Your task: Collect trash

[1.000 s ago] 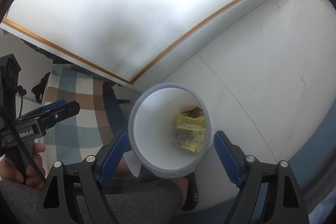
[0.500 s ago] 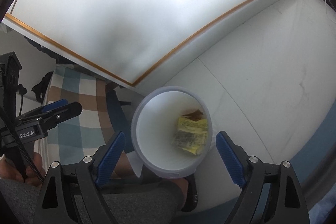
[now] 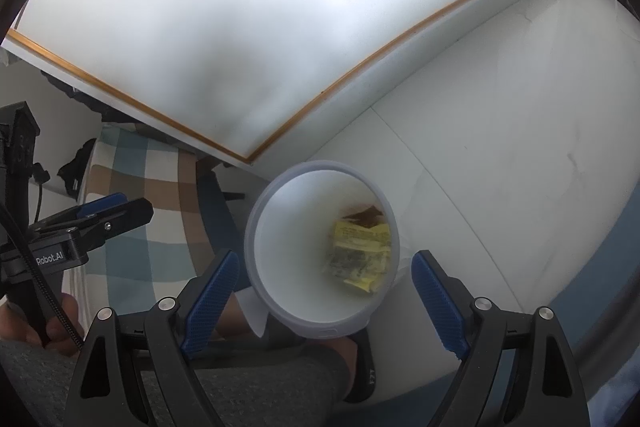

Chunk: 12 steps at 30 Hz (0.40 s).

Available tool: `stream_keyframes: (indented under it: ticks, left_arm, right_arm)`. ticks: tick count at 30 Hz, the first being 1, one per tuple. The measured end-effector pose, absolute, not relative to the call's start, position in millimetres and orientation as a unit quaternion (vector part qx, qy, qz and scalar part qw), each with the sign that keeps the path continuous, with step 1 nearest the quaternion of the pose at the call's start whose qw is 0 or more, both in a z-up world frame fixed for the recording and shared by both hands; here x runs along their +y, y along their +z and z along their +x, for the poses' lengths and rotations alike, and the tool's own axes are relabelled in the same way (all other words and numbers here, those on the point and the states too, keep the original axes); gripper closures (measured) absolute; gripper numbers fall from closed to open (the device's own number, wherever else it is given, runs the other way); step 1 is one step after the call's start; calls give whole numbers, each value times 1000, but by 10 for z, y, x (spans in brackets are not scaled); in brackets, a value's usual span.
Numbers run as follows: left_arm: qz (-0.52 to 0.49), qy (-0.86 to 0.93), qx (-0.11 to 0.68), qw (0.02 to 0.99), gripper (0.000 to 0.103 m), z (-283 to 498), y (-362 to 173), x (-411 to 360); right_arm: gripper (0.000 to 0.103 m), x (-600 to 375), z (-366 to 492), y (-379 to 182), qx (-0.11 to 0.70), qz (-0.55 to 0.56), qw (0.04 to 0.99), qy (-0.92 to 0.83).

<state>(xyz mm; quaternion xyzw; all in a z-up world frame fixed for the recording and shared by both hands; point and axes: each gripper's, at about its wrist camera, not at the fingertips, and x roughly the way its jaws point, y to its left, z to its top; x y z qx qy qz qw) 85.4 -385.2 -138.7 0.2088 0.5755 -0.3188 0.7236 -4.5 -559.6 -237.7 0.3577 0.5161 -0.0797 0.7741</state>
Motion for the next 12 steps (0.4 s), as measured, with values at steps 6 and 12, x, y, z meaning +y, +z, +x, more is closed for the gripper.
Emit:
stream_keyframes:
  ticks: [6,12]
  left_arm:
    - [206,-317,570,729,14,854,-1367,-3842]
    - [209,-334,559,730,14,811,-1332,-3846]
  right_arm:
    - [14,-5582,-33,-2397,520,357,772,-81]
    - [14,-5568,-21,-2394,523,356,770,-82]
